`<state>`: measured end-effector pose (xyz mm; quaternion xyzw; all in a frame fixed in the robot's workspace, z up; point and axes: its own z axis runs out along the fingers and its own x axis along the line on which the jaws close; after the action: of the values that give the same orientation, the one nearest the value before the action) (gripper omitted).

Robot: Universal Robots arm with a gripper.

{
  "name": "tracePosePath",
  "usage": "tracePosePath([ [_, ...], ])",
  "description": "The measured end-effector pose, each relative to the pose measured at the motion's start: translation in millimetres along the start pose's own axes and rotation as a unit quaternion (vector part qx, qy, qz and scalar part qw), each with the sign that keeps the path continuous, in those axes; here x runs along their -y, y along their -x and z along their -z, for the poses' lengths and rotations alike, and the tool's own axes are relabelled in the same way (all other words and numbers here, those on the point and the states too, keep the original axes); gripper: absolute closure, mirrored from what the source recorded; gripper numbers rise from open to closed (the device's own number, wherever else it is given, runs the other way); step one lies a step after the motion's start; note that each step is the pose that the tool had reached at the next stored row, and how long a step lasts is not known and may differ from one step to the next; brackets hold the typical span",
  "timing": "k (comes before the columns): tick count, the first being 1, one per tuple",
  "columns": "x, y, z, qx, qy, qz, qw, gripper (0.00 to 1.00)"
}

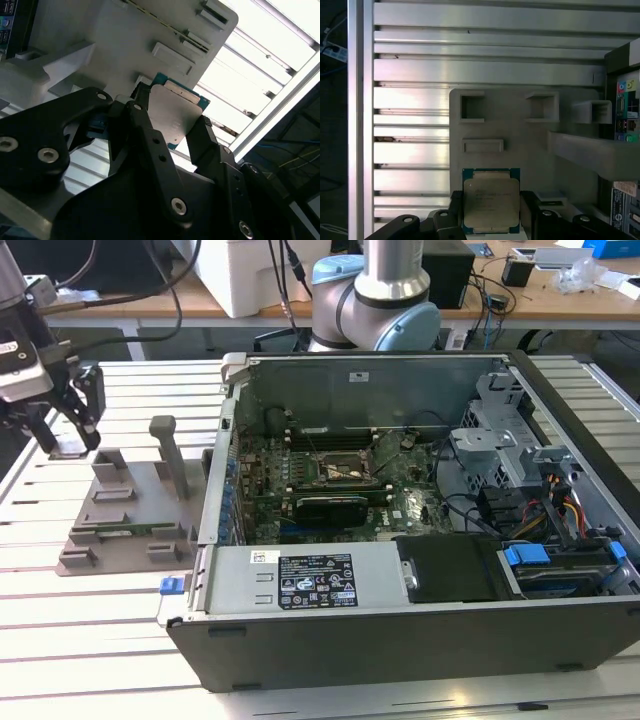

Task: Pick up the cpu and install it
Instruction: 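Pick up the cpu and move it towards the insertion slot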

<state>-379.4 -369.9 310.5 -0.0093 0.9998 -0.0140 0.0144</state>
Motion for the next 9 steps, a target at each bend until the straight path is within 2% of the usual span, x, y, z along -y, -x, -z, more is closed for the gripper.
tracePosePath([
  [9,0.4,0.4,15.4,0.0,0.0,0.0,1.0,0.46],
])
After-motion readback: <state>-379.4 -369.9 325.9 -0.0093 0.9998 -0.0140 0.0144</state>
